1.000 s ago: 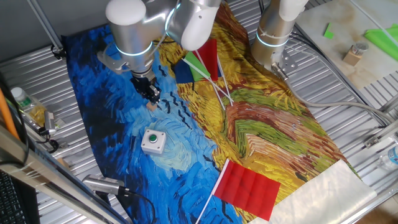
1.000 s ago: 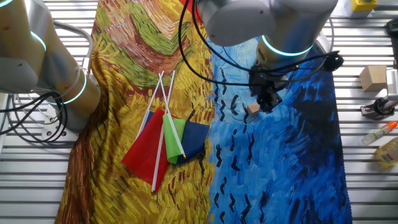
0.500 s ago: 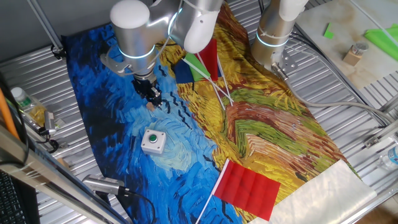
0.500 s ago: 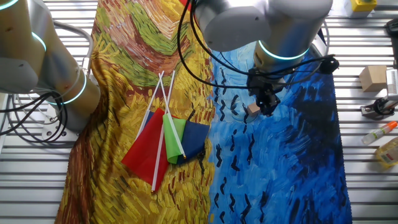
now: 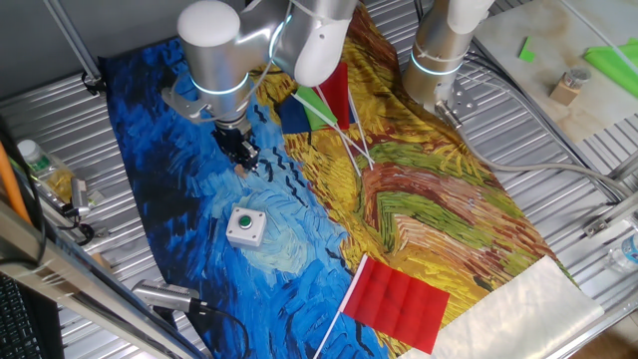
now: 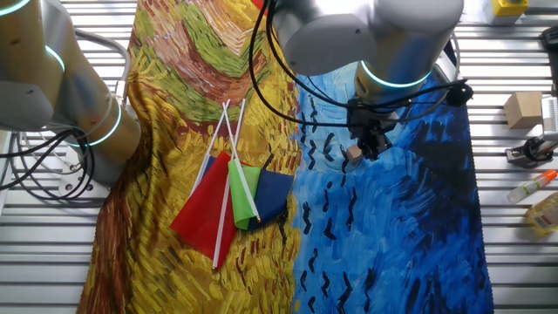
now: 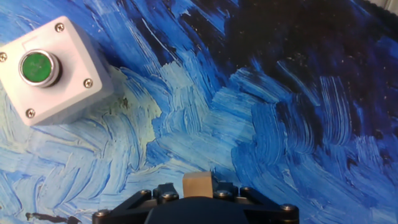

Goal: Pick up the small block on the left and move it to the right

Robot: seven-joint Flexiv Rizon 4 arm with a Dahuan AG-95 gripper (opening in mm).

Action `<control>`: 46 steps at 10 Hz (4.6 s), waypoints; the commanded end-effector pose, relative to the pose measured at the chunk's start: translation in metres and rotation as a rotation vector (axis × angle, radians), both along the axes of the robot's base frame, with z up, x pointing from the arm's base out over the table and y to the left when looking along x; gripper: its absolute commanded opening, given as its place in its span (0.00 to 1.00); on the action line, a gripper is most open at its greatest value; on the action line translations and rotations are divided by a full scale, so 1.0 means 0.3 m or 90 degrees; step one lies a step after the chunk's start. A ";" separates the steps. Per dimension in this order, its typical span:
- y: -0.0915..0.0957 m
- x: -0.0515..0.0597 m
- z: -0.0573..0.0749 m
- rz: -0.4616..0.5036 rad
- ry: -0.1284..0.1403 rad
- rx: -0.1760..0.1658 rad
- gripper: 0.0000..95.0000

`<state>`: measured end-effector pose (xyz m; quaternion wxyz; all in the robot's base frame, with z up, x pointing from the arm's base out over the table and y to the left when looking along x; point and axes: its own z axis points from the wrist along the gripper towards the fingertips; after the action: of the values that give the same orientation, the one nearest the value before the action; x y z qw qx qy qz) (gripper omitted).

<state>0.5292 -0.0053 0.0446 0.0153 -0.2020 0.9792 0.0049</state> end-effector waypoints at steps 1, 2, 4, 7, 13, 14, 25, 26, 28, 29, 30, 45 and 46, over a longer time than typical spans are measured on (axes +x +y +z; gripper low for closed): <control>0.000 -0.001 -0.004 0.000 0.000 0.001 0.40; 0.000 -0.001 -0.006 -0.001 -0.001 0.002 0.40; 0.001 -0.002 -0.015 -0.004 -0.003 0.004 0.40; 0.003 -0.005 -0.032 -0.003 -0.007 0.006 0.40; 0.005 -0.007 -0.045 -0.002 -0.013 0.012 0.40; 0.005 -0.007 -0.047 -0.001 -0.014 0.012 0.40; 0.006 -0.009 -0.058 -0.007 -0.025 0.015 0.00; 0.005 -0.007 -0.048 -0.009 -0.024 0.015 0.00; 0.000 -0.002 -0.012 -0.016 -0.020 0.008 0.00; -0.001 0.000 -0.001 -0.021 -0.020 0.006 0.00; -0.002 0.004 0.015 -0.028 -0.020 0.005 0.00; 0.199 0.162 0.283 -0.116 0.020 -0.018 0.00; 0.199 0.162 0.283 -0.115 0.020 -0.018 0.00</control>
<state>0.5802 0.0554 0.1286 -0.0042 -0.1125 0.9936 -0.0068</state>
